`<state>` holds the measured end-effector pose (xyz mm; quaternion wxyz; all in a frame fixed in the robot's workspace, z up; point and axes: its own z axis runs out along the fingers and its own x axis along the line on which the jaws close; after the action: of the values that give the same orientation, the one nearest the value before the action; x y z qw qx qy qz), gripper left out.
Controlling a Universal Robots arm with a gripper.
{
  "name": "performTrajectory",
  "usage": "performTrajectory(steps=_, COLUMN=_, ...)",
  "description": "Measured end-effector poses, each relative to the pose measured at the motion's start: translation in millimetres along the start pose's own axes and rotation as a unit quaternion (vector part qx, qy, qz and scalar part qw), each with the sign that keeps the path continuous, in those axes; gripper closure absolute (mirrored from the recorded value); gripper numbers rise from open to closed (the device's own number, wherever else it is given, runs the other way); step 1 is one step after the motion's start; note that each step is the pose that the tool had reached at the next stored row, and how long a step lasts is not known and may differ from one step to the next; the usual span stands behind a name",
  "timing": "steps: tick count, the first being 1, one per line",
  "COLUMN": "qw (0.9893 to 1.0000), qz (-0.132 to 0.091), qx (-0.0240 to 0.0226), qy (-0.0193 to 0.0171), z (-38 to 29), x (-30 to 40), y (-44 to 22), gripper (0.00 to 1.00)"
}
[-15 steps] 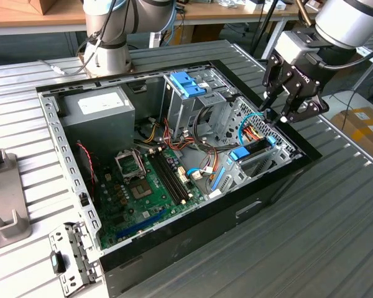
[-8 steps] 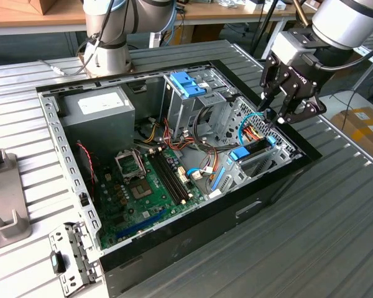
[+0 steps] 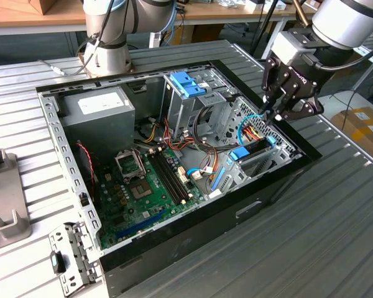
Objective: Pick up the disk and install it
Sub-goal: 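Insert the second disk wire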
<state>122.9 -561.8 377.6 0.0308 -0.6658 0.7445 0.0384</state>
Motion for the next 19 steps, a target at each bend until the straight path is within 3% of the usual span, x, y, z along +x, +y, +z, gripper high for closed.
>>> performTrajectory(steps=1, qw=1.0000, qz=0.000, qx=0.0000, qy=0.0000, z=0.0, x=0.0, y=0.0, gripper=0.72)
performTrajectory(steps=10, qw=1.0000, qz=0.000, qx=0.0000, qy=-0.0001, z=0.0, x=0.6, y=0.6, gripper=0.73)
performTrajectory(steps=15, qw=1.0000, qz=0.000, qx=0.0000, qy=-0.0001, z=-0.1, x=8.3, y=7.5, gripper=0.73)
performTrajectory(steps=19, qw=1.0000, qz=0.000, qx=0.0000, qy=-0.0001, z=3.5, x=12.3, y=20.0, gripper=0.73)
